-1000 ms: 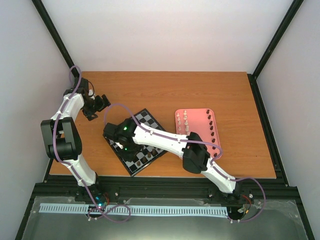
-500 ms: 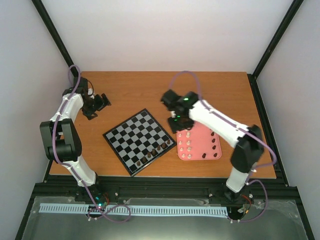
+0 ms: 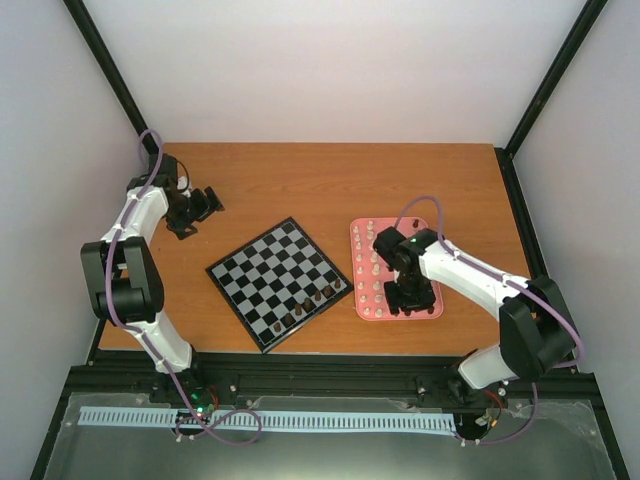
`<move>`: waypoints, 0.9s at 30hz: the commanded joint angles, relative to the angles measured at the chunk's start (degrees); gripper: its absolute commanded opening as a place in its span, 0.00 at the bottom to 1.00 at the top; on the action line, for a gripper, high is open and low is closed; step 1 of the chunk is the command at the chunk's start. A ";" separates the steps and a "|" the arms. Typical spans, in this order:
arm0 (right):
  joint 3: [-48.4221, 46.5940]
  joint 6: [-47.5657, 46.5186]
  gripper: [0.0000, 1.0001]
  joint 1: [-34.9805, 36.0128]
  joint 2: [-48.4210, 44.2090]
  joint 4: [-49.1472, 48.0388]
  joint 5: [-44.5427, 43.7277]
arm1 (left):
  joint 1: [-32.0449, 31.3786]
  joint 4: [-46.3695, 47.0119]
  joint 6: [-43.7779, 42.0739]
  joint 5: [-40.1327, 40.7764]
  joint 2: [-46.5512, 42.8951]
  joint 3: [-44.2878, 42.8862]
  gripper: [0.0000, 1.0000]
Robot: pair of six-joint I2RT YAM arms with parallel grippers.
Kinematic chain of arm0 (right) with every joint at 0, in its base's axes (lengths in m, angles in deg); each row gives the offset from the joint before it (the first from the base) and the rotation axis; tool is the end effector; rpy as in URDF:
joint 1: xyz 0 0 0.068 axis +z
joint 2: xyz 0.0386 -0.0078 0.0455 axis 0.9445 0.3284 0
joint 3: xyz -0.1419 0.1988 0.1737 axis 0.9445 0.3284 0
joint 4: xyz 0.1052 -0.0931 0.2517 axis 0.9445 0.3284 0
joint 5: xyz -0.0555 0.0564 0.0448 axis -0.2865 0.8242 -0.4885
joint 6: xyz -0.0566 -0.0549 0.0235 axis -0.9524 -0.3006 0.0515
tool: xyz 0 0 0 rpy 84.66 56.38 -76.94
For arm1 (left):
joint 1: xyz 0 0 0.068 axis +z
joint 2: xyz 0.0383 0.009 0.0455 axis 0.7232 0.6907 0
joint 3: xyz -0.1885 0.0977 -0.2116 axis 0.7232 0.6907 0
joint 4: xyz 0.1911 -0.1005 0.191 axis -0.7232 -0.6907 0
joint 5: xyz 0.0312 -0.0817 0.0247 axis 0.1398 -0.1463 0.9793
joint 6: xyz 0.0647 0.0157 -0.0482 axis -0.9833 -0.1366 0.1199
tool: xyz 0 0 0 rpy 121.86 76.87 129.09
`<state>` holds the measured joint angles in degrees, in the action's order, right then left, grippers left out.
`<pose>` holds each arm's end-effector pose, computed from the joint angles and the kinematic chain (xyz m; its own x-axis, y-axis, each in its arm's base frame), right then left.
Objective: Set up the chess pieces on the board
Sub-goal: Pick up the chess piece from the storage box.
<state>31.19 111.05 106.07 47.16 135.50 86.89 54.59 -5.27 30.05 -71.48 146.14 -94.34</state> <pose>0.2020 0.1432 0.1892 -0.9824 -0.1715 0.0747 -0.1741 0.9843 -0.0301 0.3961 0.0355 0.2260 -0.7992 -0.5722 -0.1841 -0.4611 0.7800 -0.4231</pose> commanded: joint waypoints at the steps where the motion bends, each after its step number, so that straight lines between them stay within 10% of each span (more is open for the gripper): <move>1: 2.70 1.23 0.51 -2.19 -0.83 -5.45 2.36 | -1.02 -0.37 -0.65 -0.29 0.88 -3.11 1.00; 27: 6.37 -4.36 0.39 -8.96 5.99 -10.54 2.91 | -1.27 -1.28 -0.90 0.35 2.65 -3.89 1.00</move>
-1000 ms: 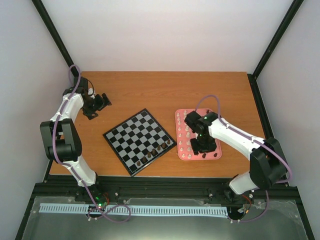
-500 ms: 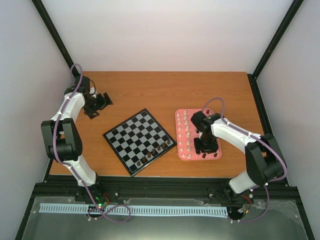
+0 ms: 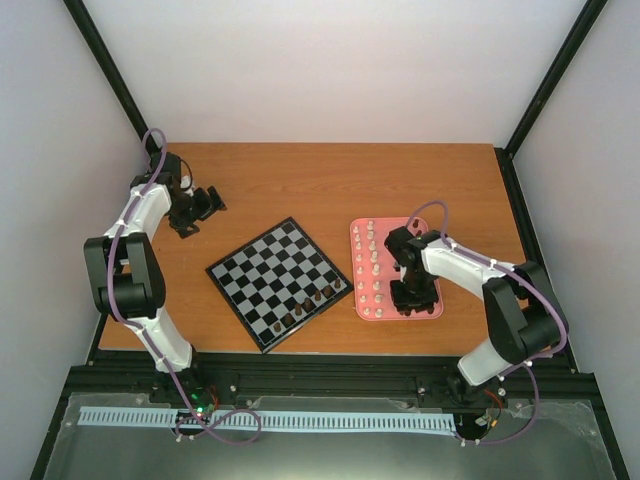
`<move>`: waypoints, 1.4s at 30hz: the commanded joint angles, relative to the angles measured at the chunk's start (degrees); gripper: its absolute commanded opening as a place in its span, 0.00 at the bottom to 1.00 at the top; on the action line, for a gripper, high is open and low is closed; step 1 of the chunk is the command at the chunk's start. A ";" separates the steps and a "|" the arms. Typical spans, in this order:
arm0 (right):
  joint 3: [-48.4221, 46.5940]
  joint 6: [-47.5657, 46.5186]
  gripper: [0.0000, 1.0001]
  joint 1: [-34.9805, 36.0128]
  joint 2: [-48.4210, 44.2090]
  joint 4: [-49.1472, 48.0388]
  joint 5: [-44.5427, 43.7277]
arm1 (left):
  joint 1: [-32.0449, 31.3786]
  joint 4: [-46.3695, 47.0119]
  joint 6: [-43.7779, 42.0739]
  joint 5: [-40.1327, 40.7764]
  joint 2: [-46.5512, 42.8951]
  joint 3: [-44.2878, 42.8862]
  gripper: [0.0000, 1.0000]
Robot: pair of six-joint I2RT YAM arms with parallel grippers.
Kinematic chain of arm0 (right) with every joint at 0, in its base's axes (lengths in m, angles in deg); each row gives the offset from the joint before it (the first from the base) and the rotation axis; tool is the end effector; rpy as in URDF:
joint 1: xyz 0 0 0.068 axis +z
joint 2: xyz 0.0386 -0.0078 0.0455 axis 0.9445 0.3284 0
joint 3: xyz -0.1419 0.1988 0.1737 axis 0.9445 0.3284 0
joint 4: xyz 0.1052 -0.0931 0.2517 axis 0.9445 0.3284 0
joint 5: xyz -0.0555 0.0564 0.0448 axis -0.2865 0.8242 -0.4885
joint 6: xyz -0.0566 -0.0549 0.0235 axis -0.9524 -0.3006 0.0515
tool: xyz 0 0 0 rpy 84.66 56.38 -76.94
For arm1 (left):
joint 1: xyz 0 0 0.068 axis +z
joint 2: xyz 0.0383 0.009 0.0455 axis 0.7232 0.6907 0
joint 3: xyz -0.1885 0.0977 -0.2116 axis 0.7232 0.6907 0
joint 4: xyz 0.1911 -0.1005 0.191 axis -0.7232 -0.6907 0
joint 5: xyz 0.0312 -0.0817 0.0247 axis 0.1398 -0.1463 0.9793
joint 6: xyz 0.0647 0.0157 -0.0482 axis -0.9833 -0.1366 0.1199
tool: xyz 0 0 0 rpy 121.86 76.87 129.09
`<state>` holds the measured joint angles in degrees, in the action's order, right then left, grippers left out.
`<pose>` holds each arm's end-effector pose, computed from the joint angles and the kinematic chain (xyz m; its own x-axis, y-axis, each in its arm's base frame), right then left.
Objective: Set up the chess pieces on the board
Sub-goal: Pick up the chess piece from the storage box, then place the chess piece on the chessboard.
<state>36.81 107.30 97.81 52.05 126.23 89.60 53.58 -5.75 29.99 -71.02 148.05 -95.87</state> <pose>0.2230 0.1178 0.1429 -0.9892 -0.0926 0.1138 -0.0920 0.9957 0.0107 0.4038 0.0299 0.2215 -0.8109 -0.5585 -0.1748 -0.4552 0.7896 -0.4114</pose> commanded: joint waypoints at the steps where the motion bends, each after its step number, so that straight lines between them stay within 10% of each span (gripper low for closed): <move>1: 0.83 -0.64 0.38 -0.70 1.24 -1.46 0.06 | -0.24 -0.87 -0.92 -0.12 0.75 -2.46 1.00; 21: -14.59 -1.89 0.03 0.58 -1.79 6.70 -4.71 | -0.24 -0.77 -1.25 0.50 -0.55 -1.22 1.00; 33: -56.64 -2.76 0.03 30.82 23.75 16.28 -0.43 | -0.24 -0.19 -1.01 1.58 -1.31 0.26 1.00; 42: -70.66 -5.62 0.03 43.63 36.43 20.87 3.73 | -0.30 1.55 -0.34 1.19 -1.22 1.81 1.00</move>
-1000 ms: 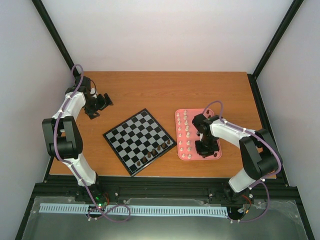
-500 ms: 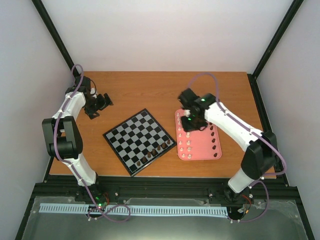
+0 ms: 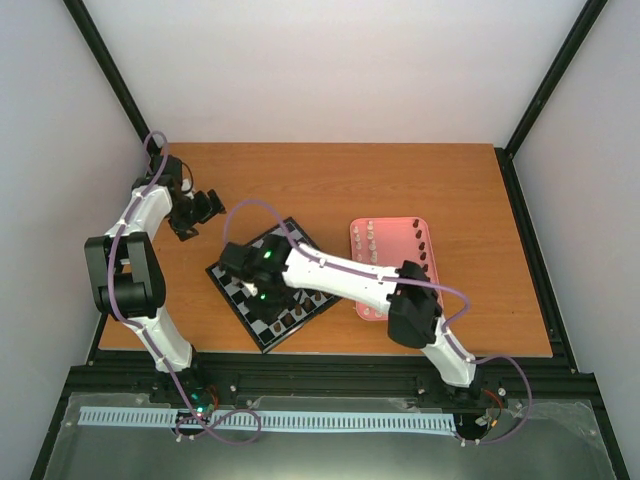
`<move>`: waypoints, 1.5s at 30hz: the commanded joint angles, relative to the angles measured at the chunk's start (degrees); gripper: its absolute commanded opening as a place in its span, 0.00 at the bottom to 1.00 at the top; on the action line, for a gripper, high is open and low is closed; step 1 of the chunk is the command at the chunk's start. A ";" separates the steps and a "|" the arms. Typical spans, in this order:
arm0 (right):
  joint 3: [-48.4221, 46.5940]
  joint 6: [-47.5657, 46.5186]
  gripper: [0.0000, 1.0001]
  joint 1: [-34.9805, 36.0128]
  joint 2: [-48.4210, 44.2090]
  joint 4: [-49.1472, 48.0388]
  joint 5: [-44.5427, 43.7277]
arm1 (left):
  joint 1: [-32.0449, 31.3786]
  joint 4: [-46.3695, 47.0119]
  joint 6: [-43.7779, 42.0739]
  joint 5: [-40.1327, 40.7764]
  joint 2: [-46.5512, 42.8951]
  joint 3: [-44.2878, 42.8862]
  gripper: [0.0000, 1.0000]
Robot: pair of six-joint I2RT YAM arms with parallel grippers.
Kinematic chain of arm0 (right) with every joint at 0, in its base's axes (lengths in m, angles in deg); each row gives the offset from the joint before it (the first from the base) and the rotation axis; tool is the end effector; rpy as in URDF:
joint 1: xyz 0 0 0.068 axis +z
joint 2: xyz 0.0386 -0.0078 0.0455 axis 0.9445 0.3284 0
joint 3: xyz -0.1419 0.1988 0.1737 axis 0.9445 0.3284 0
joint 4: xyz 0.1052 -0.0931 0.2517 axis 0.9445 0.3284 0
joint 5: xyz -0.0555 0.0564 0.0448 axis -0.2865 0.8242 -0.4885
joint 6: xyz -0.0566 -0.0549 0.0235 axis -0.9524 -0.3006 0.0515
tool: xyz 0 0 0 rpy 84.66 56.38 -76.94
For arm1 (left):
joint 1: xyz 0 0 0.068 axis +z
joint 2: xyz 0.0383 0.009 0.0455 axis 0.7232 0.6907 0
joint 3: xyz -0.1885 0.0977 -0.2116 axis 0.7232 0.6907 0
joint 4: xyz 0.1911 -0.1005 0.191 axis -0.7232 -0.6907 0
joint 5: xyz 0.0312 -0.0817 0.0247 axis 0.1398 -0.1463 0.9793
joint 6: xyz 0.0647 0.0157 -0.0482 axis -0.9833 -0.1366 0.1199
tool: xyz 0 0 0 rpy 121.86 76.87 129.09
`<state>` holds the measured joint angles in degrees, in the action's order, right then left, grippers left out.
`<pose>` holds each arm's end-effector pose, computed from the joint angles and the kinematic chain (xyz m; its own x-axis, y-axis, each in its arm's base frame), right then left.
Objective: Set up the chess pieces on the board
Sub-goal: Place the chess piece on the chessboard.
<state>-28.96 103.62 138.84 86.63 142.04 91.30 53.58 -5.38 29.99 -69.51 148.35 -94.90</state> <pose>0.1749 0.4491 0.2454 -0.6361 -0.7600 -0.1330 -0.7715 0.6234 0.1273 0.4021 0.0315 0.2138 -0.8091 -0.5619 -0.1723 -0.4698 0.7945 -0.3848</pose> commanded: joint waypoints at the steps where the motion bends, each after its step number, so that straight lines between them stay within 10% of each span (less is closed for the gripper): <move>1: -5.19 -2.17 0.03 3.22 2.35 4.80 2.71 | -0.24 1.26 -0.22 -0.46 -1.64 0.97 1.00; 45: -5.90 -5.62 0.05 4.28 13.59 0.94 7.83 | -0.24 0.24 -0.19 -0.85 -2.08 -1.44 1.00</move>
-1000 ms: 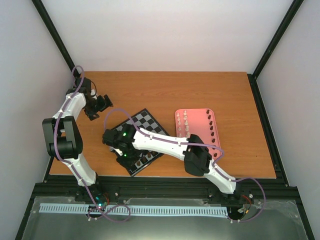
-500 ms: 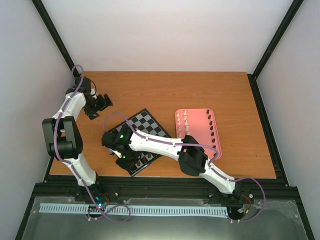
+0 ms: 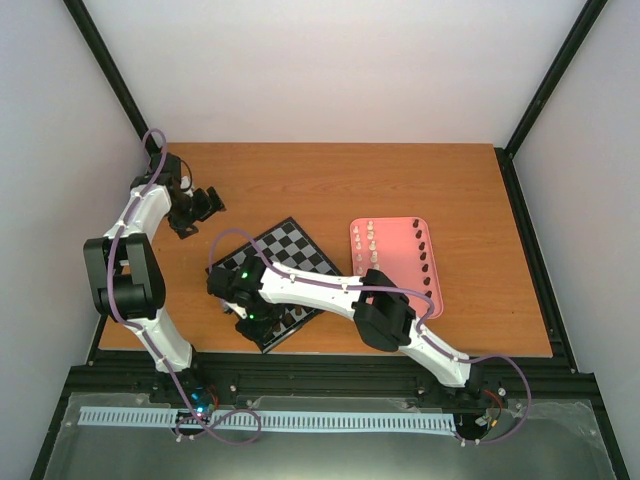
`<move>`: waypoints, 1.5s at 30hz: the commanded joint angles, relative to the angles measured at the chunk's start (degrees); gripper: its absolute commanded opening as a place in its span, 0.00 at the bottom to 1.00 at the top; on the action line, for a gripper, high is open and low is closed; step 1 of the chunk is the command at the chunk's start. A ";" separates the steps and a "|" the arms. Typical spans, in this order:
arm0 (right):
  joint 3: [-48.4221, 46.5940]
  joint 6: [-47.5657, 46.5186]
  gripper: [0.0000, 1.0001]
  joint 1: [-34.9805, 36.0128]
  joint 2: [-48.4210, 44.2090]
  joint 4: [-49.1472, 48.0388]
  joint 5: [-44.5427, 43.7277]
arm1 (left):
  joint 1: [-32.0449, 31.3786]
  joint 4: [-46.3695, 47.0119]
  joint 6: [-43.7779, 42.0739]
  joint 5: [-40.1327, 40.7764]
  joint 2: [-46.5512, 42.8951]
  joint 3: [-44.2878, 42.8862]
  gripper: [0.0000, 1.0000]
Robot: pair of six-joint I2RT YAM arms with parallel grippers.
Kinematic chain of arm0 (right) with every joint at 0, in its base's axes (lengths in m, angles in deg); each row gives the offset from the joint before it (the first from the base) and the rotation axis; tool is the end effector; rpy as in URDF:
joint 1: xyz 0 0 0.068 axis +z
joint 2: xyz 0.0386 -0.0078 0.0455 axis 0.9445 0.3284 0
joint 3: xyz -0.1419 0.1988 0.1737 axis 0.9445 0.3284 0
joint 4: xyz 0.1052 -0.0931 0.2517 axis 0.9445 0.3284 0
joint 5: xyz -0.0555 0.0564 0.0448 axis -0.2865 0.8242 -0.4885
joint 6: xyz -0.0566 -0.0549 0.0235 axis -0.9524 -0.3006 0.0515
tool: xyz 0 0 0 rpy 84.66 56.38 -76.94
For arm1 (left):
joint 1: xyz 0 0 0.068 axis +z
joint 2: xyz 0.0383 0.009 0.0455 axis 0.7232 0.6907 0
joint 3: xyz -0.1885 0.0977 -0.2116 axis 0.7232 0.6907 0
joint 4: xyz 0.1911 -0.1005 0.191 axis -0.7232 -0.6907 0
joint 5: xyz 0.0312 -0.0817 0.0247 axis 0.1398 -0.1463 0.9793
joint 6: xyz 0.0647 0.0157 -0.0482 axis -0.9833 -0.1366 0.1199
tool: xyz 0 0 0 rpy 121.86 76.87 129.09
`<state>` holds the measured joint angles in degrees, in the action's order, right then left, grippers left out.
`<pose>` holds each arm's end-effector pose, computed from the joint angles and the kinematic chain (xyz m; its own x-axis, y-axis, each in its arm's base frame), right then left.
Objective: Set up the chess pieces on the board
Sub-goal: Place the chess piece on the chessboard.
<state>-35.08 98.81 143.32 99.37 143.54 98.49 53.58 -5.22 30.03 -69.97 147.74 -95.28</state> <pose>0.1402 0.4937 0.1712 -0.5037 -0.8636 0.0223 -0.8430 0.4970 0.2059 0.4026 0.0311 0.2203 -0.8066 -0.5611 -0.1861 -0.4600 0.7934 -0.3986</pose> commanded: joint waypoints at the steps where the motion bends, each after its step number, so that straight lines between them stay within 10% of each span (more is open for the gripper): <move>1: 0.25 -0.82 0.05 -0.24 0.90 -0.63 0.61 | -0.31 0.11 -0.23 -0.42 -1.38 -1.03 1.00; 17: -0.09 -1.35 0.09 -0.69 2.50 -0.49 -0.71 | -0.24 0.31 -0.39 -0.57 -1.07 -0.81 1.00; 45: -5.01 -6.07 0.45 -0.87 -1.90 0.49 -5.73 | -0.29 -0.58 -0.59 -0.56 -0.27 -2.54 1.00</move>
<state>-38.18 94.60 142.79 100.84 143.22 94.60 53.58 -5.24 30.01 -69.99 147.74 -95.30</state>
